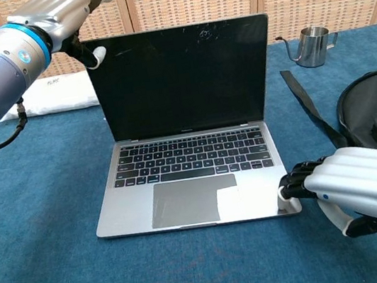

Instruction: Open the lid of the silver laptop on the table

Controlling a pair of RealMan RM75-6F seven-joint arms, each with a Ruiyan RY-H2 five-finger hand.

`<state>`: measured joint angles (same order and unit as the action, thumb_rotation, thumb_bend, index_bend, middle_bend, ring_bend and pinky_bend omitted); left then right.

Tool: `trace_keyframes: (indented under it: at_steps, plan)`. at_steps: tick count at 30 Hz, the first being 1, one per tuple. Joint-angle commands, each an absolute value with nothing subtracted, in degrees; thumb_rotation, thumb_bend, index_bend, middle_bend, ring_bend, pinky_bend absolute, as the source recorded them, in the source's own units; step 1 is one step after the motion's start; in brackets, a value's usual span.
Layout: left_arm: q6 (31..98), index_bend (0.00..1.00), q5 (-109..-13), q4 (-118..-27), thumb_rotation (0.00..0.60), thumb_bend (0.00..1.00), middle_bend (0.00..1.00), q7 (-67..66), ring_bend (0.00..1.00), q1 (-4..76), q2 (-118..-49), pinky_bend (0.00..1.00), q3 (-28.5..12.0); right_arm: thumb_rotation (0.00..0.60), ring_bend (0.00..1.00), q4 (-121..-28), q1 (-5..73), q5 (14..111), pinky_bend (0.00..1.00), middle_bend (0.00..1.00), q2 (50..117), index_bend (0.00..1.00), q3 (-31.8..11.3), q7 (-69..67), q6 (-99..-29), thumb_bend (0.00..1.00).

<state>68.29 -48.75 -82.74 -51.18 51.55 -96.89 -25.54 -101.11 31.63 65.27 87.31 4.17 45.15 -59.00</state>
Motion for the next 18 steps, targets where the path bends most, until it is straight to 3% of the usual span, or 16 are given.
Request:
trace_keyframes:
  at_steps: [1, 18]
  plan:
    - [68.4, 0.0, -48.2, -82.2, 0.6, 0.49, 0.0, -50.4, 0.0, 51.8, -96.6, 0.0, -25.5, 0.6, 0.13, -101.5, 31.7, 65.3, 0.21, 0.26, 86.9, 0.22, 4.2, 45.0, -59.1, 1.0]
    - [69.2, 0.0, -46.6, -83.1, 0.6, 0.49, 0.0, -48.2, 0.0, 52.5, -94.5, 0.0, -24.6, 0.6, 0.13, -102.2, 31.8, 65.1, 0.21, 0.27, 86.7, 0.23, 4.4, 45.4, -59.8, 1.0]
